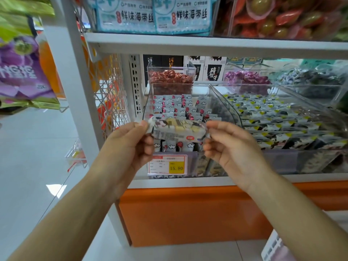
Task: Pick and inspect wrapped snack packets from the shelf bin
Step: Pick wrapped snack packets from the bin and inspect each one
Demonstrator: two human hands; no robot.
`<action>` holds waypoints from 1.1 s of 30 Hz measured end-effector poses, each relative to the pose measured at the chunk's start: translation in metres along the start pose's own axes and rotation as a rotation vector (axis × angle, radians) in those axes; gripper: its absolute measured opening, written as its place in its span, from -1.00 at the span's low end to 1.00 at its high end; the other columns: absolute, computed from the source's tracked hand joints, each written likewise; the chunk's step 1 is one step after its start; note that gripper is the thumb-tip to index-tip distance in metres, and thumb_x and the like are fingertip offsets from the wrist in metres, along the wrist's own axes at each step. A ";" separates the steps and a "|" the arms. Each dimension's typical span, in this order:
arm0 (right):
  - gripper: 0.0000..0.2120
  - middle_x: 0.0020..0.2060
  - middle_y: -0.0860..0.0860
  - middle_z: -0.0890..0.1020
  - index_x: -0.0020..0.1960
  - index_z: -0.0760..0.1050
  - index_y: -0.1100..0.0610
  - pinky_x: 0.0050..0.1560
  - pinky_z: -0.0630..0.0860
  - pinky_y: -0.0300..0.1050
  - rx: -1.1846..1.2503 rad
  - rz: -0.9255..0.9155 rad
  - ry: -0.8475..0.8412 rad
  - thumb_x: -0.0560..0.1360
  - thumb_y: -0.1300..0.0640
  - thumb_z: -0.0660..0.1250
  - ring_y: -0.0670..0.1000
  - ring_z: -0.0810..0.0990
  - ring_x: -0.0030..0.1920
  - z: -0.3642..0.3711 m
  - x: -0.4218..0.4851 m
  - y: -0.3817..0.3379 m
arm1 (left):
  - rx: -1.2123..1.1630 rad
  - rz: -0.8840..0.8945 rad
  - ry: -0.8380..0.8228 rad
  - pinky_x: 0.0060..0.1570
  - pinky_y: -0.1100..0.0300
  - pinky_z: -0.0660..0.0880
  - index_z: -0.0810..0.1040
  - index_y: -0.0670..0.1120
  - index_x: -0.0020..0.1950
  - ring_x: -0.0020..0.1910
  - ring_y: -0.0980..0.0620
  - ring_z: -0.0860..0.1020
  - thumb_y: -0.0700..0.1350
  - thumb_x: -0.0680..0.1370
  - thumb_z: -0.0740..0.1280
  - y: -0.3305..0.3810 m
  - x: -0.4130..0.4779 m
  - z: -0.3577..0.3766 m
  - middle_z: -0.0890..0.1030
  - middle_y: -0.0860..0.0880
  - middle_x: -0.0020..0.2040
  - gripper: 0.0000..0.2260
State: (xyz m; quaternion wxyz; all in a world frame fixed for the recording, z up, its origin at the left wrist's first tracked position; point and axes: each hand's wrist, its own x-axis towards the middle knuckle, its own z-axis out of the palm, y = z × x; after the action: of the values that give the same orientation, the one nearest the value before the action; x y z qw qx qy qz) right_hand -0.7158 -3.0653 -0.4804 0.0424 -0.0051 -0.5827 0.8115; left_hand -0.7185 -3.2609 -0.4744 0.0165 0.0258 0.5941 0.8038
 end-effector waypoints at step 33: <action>-0.84 -0.41 -0.04 0.54 -0.26 0.53 0.13 -0.33 0.45 -0.32 -0.616 -0.518 -0.007 0.50 0.21 0.32 -0.11 0.53 -0.36 0.003 -0.006 0.004 | 0.555 0.187 -0.153 -0.08 0.14 0.59 0.55 -0.02 0.02 -0.12 0.03 0.64 -0.10 0.40 0.43 0.006 -0.014 0.008 0.66 0.01 -0.11 -0.79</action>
State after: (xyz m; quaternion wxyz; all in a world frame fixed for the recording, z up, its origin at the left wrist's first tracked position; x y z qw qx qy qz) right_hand -0.7099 -3.0697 -0.4840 0.2401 0.1324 -0.7809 0.5612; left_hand -0.7044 -3.2554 -0.4666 -0.0205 0.1443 0.7831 0.6046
